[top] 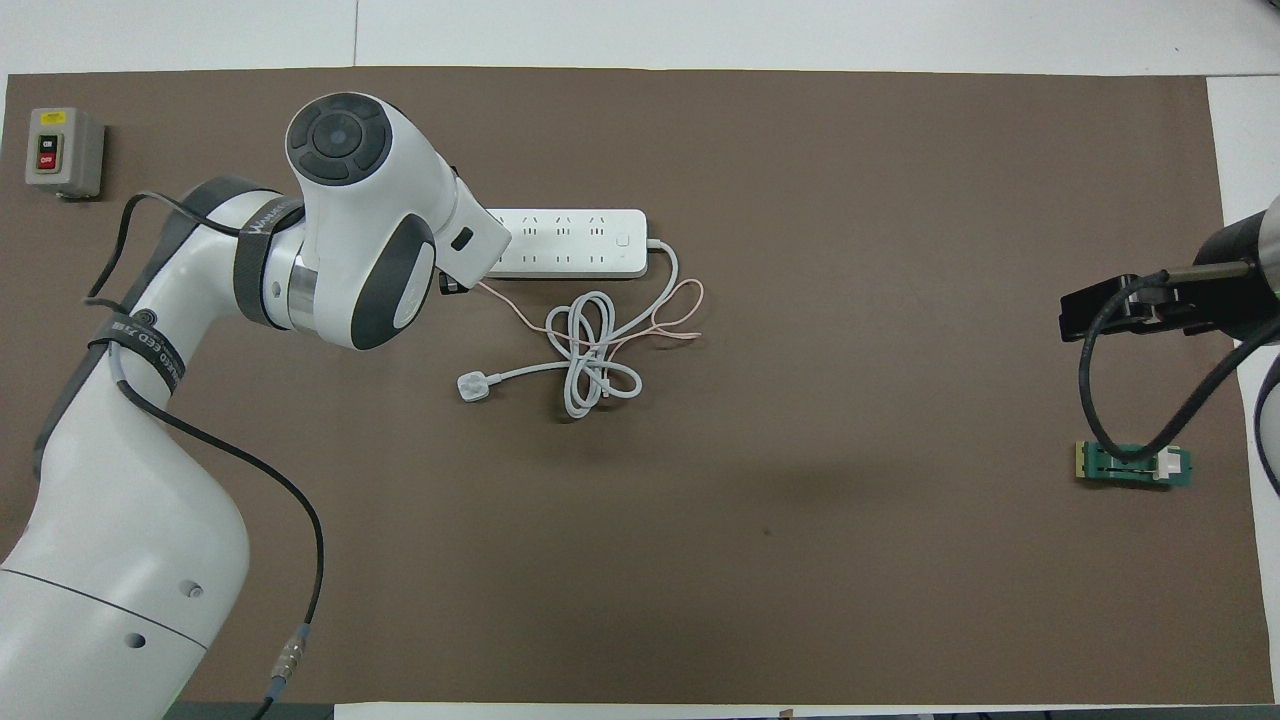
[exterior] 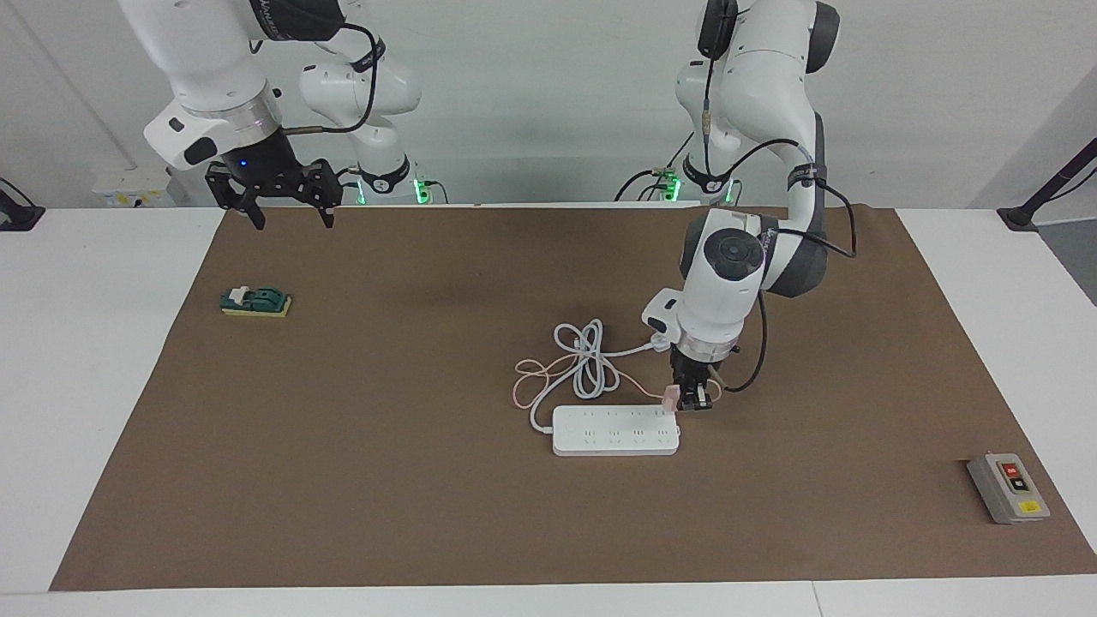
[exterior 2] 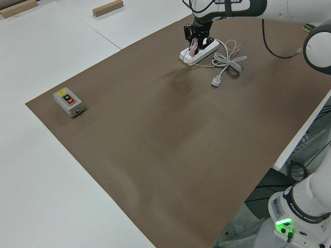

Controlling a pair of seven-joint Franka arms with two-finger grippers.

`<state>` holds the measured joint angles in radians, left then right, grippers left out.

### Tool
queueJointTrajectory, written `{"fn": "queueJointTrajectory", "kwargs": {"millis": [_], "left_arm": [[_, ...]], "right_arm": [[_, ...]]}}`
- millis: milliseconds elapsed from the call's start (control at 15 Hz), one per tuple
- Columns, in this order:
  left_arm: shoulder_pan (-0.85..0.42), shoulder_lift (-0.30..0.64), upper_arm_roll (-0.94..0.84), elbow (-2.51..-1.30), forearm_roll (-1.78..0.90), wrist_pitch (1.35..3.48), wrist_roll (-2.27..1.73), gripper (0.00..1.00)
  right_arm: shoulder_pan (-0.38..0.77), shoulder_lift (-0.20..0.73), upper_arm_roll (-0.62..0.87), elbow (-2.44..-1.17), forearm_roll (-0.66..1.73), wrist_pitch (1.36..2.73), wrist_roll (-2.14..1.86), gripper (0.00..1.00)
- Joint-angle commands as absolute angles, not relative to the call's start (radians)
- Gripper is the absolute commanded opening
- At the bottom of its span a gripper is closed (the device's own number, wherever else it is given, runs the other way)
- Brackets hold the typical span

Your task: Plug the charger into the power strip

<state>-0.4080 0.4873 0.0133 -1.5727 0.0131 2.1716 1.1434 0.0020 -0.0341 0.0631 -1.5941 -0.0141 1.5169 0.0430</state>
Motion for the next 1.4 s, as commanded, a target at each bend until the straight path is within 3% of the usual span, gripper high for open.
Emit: {"fn": "queueJointTrajectory", "kwargs": {"millis": [0,533,1333], "left_arm": [[-0.408,0.508,0.015,-1.558,0.005,2.217,1.120,0.00],[-0.425,0.494,0.017,-1.643,0.032,2.287,1.098,0.00],[-0.430,0.483,0.011,-1.641,0.066,2.203,1.095,0.00]], "right_arm": [[-0.015,-0.058,0.074,-1.623,-0.014,1.531,0.038,1.00],[-0.015,-0.060,0.072,-1.623,-0.014,1.526,0.041,1.00],[-0.015,-0.060,0.074,-1.623,-0.012,1.526,0.040,1.00]]}}
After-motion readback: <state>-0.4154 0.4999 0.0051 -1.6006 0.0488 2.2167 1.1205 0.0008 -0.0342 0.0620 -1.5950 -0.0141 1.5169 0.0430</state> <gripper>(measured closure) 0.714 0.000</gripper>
